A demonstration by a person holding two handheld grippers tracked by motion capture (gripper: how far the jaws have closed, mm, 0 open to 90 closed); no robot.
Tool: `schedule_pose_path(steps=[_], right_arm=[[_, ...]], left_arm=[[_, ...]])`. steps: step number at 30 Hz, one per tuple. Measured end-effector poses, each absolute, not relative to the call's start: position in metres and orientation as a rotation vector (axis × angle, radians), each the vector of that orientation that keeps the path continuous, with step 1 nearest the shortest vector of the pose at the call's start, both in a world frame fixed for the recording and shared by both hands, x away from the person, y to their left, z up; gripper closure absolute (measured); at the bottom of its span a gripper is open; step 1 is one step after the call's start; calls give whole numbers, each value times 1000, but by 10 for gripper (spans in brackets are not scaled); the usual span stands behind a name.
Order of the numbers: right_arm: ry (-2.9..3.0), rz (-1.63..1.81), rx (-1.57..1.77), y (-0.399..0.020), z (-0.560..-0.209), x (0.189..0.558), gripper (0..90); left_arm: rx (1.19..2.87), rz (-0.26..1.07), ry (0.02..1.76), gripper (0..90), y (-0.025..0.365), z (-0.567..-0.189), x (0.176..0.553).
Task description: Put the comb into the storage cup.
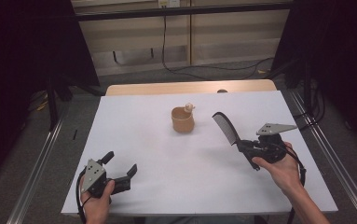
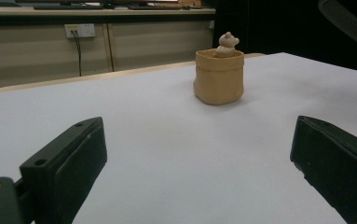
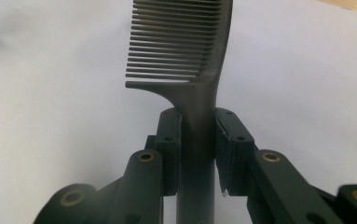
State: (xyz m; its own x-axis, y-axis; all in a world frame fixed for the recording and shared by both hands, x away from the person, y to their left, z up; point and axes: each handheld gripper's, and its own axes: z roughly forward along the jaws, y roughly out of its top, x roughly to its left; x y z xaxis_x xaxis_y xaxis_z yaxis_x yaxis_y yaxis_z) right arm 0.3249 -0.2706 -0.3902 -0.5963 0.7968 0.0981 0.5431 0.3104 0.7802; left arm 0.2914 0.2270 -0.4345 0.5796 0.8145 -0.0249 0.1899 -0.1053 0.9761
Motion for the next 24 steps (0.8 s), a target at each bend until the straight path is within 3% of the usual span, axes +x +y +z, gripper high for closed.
schedule_pose_path(steps=[24], right_arm=[[2086, 1375, 1079, -256, -386, 322, 727]], left_arm=[[1620, 655, 867, 37, 228, -435, 292]])
